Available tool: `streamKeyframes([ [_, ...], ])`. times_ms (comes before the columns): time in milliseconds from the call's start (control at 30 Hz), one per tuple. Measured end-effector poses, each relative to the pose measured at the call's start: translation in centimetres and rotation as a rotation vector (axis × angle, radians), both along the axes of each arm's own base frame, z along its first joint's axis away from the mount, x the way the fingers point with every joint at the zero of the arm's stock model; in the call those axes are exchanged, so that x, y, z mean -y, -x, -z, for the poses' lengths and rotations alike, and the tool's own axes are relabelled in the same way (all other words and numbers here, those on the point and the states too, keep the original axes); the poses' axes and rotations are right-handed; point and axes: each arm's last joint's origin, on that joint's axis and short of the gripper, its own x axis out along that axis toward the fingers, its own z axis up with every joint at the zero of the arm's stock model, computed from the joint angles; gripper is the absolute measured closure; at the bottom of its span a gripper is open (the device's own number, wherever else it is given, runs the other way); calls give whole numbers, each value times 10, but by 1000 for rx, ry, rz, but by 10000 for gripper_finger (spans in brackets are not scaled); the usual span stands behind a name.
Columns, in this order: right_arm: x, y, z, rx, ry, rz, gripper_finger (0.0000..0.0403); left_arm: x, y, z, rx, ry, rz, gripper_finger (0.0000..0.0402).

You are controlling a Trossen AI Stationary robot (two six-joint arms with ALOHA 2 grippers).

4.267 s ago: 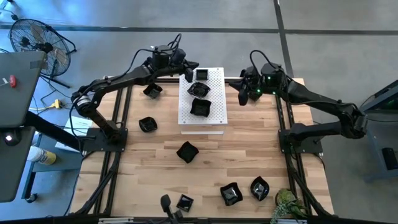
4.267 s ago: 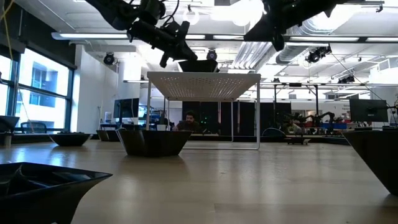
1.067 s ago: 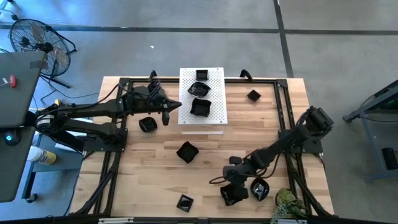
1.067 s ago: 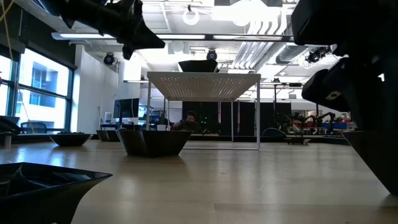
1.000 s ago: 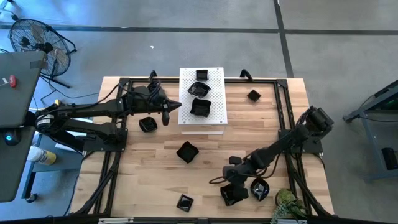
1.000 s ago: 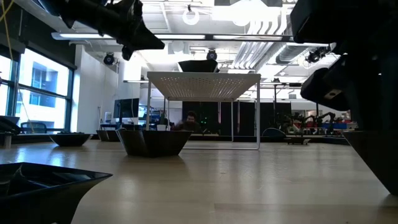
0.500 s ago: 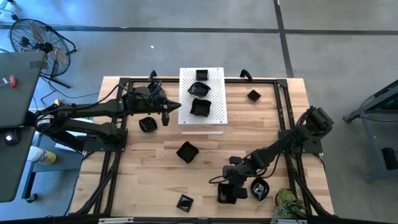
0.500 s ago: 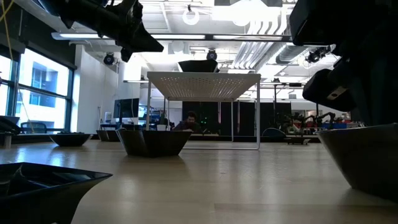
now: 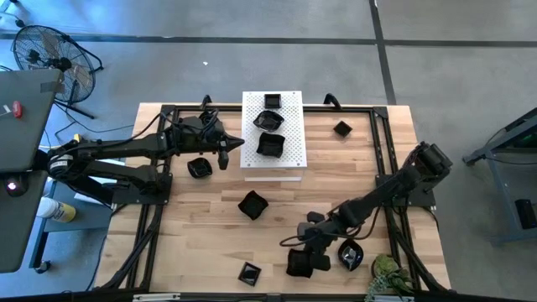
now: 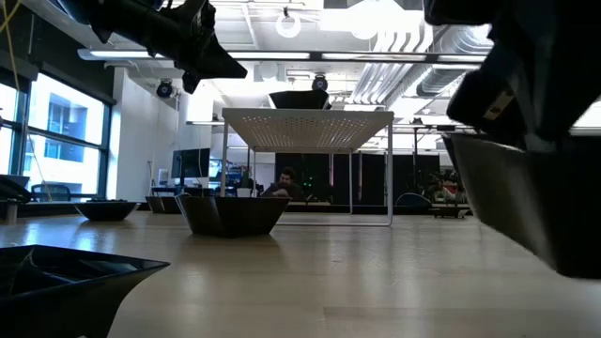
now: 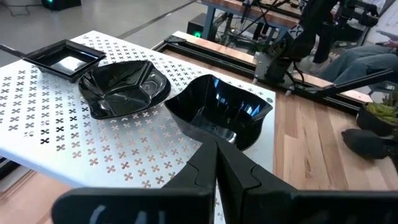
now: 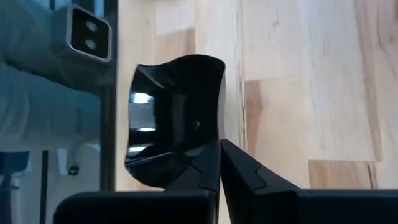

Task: Pick & Place Mini shaped plates
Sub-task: Stack the distorted square plate on top of the distorted square plate on the shelf

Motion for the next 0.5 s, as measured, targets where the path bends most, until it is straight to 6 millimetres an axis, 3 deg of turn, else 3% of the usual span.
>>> streamKeyframes([
  [500,29,15,-47,54,-15,123,399,0,0,0,0,-1,0,401],
])
